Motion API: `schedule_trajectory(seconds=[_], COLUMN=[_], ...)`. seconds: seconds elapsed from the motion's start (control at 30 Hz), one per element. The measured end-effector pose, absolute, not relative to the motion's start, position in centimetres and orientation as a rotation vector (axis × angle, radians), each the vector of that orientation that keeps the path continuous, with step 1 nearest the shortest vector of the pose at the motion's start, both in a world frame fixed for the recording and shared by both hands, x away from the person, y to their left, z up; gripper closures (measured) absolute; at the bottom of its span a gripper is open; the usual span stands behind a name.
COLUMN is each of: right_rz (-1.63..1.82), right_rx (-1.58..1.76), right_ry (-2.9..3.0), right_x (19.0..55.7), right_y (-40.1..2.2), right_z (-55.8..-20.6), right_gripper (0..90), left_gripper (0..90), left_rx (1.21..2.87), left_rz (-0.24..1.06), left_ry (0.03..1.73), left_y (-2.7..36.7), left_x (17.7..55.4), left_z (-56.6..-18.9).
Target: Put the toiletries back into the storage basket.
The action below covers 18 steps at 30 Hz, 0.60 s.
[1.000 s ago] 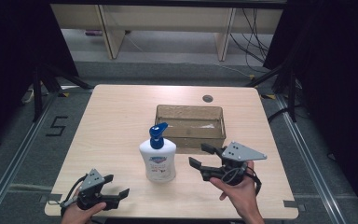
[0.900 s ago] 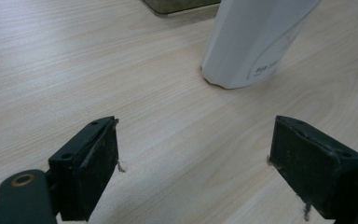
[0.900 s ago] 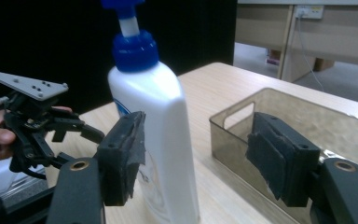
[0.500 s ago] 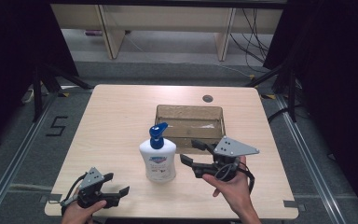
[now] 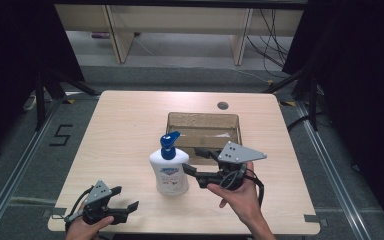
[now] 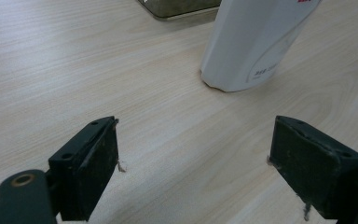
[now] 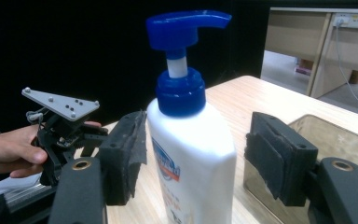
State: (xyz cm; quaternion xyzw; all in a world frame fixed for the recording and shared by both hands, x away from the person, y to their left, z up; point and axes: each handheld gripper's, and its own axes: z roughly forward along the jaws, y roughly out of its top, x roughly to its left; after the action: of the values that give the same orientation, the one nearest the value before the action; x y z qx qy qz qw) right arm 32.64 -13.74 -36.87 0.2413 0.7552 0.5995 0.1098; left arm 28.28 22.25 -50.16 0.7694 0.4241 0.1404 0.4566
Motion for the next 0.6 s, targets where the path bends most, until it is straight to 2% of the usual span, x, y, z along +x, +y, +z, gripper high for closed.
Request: schedule_trajectory(seconds=[0.6], right_rz=[1.760], right_rx=[0.614], right_ry=[2.216], right_x=[33.8], right_y=[-10.6], right_z=[-35.2], right_gripper=[37.1], left_gripper=[14.8], left_rx=[1.892], left_rz=[0.359], left_ry=[1.044], left_y=[22.3], left_x=[28.2], left_z=[-50.1])
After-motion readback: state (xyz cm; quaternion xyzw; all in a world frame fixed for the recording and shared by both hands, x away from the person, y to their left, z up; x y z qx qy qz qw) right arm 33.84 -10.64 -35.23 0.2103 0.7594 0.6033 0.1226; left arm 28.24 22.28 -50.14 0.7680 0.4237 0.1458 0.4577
